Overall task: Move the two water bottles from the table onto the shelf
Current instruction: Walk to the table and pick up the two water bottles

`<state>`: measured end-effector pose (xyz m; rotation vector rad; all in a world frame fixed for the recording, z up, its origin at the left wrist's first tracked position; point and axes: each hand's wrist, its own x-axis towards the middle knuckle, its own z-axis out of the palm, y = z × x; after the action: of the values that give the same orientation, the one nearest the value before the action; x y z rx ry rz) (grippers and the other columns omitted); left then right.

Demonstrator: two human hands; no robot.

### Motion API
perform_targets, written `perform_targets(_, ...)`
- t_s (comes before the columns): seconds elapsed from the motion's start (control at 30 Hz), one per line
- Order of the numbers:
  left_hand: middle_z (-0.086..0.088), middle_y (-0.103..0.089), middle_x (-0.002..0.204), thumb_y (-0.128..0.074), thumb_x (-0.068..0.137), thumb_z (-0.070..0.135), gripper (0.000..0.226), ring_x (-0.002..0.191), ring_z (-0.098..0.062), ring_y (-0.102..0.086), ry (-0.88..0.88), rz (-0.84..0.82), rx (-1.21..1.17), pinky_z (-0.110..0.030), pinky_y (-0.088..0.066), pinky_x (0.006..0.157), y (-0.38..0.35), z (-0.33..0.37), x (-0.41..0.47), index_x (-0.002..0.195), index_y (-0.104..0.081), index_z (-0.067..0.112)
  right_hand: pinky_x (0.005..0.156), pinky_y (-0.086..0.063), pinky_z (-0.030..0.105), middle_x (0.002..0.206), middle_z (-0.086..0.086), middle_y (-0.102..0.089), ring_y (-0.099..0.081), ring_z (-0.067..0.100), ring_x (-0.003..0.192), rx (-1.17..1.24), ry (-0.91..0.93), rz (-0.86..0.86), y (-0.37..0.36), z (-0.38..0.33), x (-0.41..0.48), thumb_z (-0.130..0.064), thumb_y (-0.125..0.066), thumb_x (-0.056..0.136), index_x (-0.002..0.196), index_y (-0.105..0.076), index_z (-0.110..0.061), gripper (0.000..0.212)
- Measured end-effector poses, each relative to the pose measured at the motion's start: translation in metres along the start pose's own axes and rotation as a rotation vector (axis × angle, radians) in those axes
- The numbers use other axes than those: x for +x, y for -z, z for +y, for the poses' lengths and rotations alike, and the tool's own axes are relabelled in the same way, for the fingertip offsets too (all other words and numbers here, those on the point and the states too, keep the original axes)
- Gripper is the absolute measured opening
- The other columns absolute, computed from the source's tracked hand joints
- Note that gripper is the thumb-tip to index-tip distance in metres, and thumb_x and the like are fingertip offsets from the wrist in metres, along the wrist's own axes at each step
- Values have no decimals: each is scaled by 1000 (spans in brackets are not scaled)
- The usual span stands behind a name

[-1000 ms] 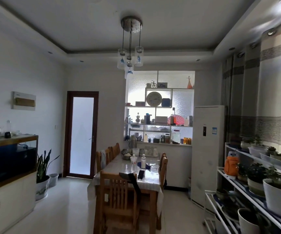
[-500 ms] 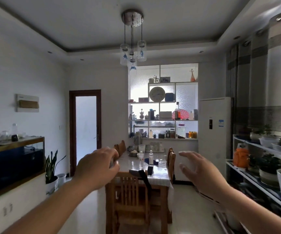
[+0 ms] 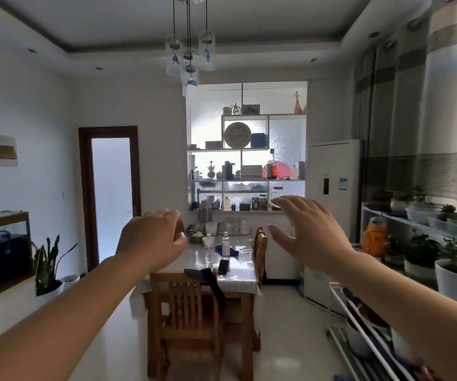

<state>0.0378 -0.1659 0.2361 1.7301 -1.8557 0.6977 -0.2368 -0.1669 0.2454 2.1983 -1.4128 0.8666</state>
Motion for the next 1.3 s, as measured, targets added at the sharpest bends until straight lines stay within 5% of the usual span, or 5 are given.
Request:
perform_targets(0.23,3,-65,120,-49,88,42,41,104,-18,-62,-25,49,46,-35,-50,87,-62,38,103,124,-54,23,116,-14,34,153,-7,-33,-28,15,141,-34,-35,18,-36,89,65,-54,-43,90,145,-28,-29,62)
perform_targets(0.63,4,-66,108,-49,88,41,33,91,-15,-61,-28,13,15,-33,-50,83,-187,54,220,115,-55,23,117,-15,35,154,-4,-31,-26,16,142,2,-65,-60,-152,176,164,-55,-41,91,147,-26,-24,66)
perform_targets(1.3,2,-64,102,-46,86,40,30,90,-17,-58,-56,-103,33,-34,-48,80,-431,-31,461,107,-56,21,117,-11,31,155,-5,-27,-23,15,143,0,-65,-62,-383,255,396,-50,-45,90,147,-21,-24,67)
